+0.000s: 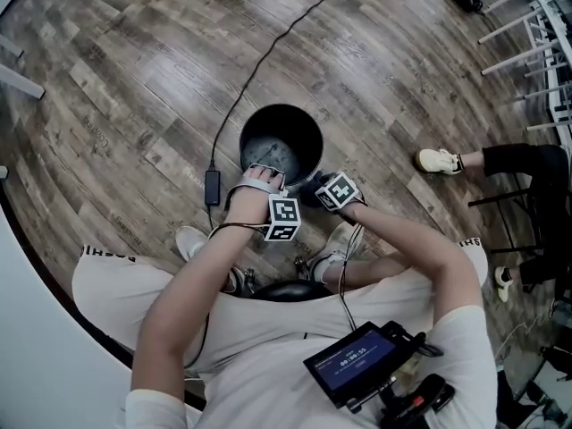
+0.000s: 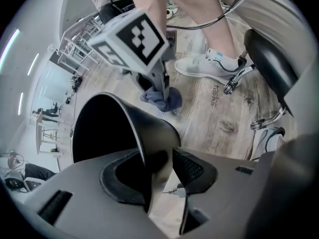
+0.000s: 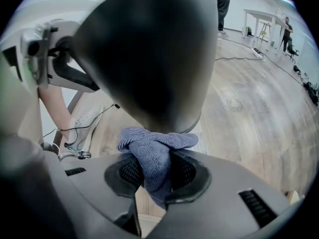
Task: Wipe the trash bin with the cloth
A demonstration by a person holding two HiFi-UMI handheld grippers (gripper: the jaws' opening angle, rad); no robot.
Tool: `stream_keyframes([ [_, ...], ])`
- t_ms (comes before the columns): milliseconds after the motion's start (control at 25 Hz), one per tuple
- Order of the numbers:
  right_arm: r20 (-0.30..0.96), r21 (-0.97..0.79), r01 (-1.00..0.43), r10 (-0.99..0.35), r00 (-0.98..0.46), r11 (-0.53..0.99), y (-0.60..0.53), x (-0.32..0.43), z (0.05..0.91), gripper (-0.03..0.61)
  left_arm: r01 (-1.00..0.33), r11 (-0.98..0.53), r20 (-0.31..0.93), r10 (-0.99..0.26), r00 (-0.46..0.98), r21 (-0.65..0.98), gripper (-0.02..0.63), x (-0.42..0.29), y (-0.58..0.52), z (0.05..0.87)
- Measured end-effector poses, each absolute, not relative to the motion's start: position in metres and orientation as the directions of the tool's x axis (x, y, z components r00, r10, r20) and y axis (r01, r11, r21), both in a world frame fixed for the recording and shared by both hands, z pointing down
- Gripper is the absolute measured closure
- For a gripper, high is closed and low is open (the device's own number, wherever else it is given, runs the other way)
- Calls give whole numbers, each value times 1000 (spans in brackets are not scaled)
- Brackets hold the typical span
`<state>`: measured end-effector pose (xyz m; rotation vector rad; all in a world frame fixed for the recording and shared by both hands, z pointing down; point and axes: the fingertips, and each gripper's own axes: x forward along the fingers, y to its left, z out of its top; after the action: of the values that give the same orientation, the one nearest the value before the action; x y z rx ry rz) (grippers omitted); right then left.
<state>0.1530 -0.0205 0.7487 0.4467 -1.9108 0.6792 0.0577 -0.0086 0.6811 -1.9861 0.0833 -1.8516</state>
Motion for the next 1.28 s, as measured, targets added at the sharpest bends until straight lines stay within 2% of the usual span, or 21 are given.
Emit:
stream_keyframes([
  [120,882,-280,-560,-21,-470,779,-17,146,709,479,252,-907,941,-332,62,-337,442,42,-14,681],
  [280,847,-298,-541,-44,-530,786,-16,126,664,479,337,-860,917,-397,29,-383,442,33,-15,685],
  [480,843,-277,-553,-77,-532,786,-23,113,658,479,370,-844,913,-406,30,-388,485,41,-9,687],
  [680,865,-258,-558,-68,-496,789,-27,118,687,479,357,-856,922,-385,46,-375,489,48,-4,685],
  [1280,925,-232,-590,-13,-380,773,-28,119,849,479,297,-875,923,-374,90,-383,489,65,-10,684],
])
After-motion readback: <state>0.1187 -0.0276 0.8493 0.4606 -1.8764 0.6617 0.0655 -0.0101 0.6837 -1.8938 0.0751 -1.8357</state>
